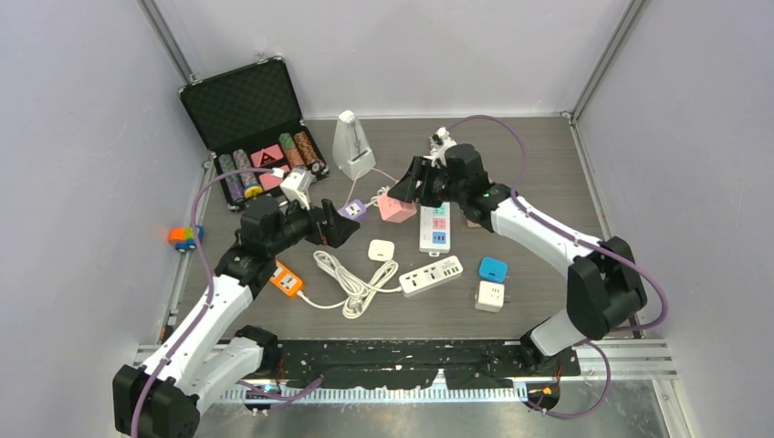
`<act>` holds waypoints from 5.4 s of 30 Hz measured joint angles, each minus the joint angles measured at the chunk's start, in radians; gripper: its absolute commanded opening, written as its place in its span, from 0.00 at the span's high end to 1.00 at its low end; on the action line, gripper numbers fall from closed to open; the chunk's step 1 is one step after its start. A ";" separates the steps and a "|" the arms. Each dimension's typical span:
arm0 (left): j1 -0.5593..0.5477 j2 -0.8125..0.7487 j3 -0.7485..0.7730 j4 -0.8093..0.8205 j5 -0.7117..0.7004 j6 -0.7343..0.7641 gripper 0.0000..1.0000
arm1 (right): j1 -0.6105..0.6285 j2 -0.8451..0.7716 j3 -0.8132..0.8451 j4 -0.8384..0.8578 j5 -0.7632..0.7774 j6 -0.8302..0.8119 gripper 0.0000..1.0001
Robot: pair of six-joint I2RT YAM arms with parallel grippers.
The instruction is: Insert the plug
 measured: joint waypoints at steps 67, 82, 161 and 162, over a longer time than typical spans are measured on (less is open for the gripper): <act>-0.324 0.198 -0.092 0.855 0.078 0.370 1.00 | -0.019 -0.375 -0.205 0.253 -0.333 0.504 0.03; -0.323 0.190 -0.015 0.526 0.013 0.666 1.00 | 0.124 -0.463 0.093 -0.334 0.128 -0.025 0.04; -0.327 0.527 0.270 0.220 -0.312 0.126 0.16 | -0.178 0.553 0.766 -0.546 0.516 -0.370 0.88; -0.326 0.527 0.271 0.214 -0.317 0.126 0.16 | -0.180 0.570 0.793 -0.538 0.517 -0.373 0.88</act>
